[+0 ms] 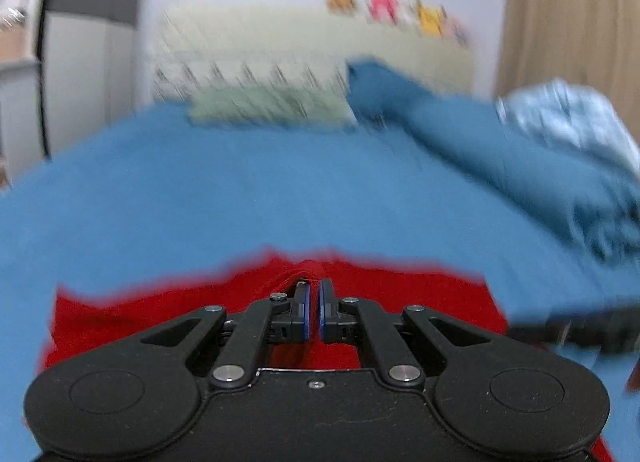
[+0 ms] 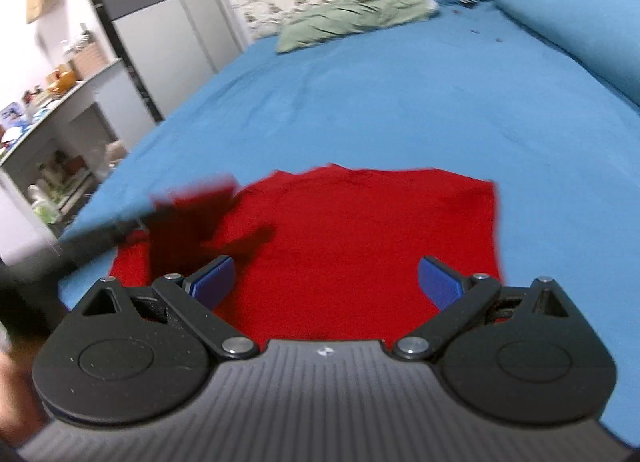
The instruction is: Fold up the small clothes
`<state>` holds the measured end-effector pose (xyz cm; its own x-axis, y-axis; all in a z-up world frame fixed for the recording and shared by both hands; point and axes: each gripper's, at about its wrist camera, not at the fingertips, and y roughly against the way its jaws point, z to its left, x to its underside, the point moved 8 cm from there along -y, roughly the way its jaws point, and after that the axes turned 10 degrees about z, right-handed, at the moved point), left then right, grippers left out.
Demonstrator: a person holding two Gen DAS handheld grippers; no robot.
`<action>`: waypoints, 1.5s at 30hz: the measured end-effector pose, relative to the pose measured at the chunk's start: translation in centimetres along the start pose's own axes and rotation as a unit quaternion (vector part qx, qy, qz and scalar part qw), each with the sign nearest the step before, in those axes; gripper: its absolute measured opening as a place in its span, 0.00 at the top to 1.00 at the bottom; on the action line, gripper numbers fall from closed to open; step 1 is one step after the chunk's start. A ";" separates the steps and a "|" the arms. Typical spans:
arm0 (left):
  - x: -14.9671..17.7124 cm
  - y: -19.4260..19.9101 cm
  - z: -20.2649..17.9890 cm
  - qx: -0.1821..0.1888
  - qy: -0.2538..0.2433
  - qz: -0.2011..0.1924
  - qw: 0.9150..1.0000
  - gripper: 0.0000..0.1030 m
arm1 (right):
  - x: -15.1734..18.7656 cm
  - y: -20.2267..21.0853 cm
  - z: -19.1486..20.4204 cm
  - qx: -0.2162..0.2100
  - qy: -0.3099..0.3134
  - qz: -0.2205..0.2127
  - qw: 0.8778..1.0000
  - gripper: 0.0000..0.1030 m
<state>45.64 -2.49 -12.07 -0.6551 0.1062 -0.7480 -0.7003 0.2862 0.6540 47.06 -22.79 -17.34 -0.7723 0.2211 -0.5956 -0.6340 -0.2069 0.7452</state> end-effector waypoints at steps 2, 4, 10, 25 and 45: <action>2.8 -2.0 -1.3 -0.002 -0.022 0.034 0.999 0.97 | 0.7 0.0 -1.5 0.007 -0.003 0.015 1.000 0.00; 5.0 -3.3 -2.1 -0.007 -0.038 0.056 0.998 0.97 | 1.3 -0.2 -2.3 0.012 0.002 0.024 1.000 0.00; 5.4 -1.8 -2.1 -0.015 -0.061 0.062 0.996 0.73 | 2.2 -0.4 -2.7 0.006 0.007 0.022 1.000 0.00; 9.4 4.6 14.1 -0.168 0.037 0.032 0.985 0.23 | 3.1 -7.9 10.2 0.086 0.288 0.043 0.953 0.00; 11.7 3.2 17.4 -0.151 0.103 0.057 0.982 0.23 | 0.0 -8.3 6.1 0.067 0.066 -0.028 0.995 0.74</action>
<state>40.59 16.22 -20.69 -0.7564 -0.0830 -0.6488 -0.6501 -0.0142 0.7597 52.56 -15.23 -21.67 -0.7400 0.1005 -0.6651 -0.6720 -0.0675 0.7375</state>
